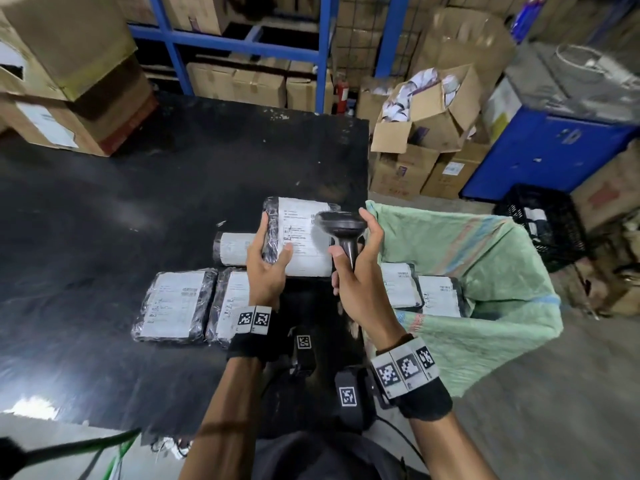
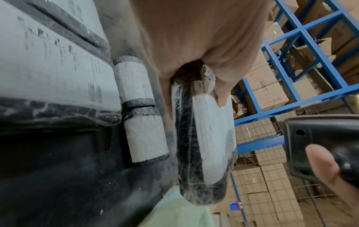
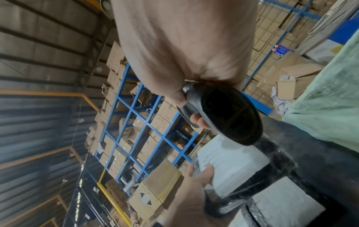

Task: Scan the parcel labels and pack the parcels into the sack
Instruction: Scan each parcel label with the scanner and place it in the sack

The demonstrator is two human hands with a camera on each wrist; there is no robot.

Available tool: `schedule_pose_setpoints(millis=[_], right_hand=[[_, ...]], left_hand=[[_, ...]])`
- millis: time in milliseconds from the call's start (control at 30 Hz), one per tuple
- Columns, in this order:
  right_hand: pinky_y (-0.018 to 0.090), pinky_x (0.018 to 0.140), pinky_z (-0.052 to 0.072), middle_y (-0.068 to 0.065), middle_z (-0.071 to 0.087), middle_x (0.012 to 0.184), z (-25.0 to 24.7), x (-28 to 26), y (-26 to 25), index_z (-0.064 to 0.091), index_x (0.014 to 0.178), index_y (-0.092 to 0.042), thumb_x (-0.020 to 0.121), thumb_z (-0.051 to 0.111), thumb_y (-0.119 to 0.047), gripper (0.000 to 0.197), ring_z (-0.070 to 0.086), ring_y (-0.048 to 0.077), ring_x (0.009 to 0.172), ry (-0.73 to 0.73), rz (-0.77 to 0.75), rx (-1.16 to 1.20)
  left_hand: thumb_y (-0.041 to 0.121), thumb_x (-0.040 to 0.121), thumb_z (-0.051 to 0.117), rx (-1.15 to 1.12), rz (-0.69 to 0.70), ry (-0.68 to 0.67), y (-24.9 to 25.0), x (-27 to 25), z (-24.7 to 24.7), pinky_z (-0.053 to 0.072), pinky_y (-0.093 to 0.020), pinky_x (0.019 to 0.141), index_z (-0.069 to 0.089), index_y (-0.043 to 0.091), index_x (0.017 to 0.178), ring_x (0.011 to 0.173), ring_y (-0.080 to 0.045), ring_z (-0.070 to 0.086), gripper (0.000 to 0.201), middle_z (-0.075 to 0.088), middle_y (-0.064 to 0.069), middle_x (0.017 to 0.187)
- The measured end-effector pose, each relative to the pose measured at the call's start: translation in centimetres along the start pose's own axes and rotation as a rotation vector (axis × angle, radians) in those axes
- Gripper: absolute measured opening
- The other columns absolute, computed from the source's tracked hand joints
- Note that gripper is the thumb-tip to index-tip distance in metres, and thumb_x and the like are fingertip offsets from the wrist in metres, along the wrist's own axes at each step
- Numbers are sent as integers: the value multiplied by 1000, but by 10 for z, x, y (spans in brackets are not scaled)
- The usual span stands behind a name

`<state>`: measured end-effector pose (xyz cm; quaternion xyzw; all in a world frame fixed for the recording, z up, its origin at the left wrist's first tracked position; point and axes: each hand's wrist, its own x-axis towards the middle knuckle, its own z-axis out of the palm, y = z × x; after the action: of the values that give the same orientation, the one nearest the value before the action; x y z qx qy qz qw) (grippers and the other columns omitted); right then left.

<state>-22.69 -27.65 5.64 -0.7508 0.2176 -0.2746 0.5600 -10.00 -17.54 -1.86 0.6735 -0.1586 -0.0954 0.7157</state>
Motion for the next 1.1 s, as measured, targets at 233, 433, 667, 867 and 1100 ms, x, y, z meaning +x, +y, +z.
schedule_pose_setpoints(millis=[233,433,667,867,1100], right_hand=[[25,72,48,5,64,110,5,-7,-15,13,149,-41,103,45,-25,58,56,-3,71,-50,-38,-1],[17,67,44,-1,59,101,8,-9,-19,10,151,-38,104,45,-27,59,54,-5,67,-52,-48,-12],[23,69,46,-3,58,101,11,-12,-22,10,149,-43,104,46,-28,59,54,-5,68,-54,-31,-31],[38,83,55,-5,61,132,9,-16,-26,12,151,-44,104,46,-28,61,58,6,84,-38,-46,-47],[37,80,51,-4,54,100,8,-18,-6,13,147,-55,102,47,-37,60,55,9,81,8,-9,-99]], left_hand=[[-2,96,67,-88,-48,-7,2,-6,10,47,-35,116,37,15,160,139,-14,56,73,54,-1,155],[-3,96,67,-100,-69,0,5,-8,5,48,-36,114,37,16,160,138,-15,57,73,55,-2,154],[-2,96,67,-108,-79,1,9,-9,1,47,-42,116,37,16,160,139,-18,57,72,55,-4,154],[-4,95,68,-104,-111,33,11,-10,-2,47,-46,116,39,16,158,136,-16,59,72,58,-3,150],[12,90,73,-82,-123,62,5,-16,-20,45,-53,116,45,30,155,141,-19,55,73,56,1,153]])
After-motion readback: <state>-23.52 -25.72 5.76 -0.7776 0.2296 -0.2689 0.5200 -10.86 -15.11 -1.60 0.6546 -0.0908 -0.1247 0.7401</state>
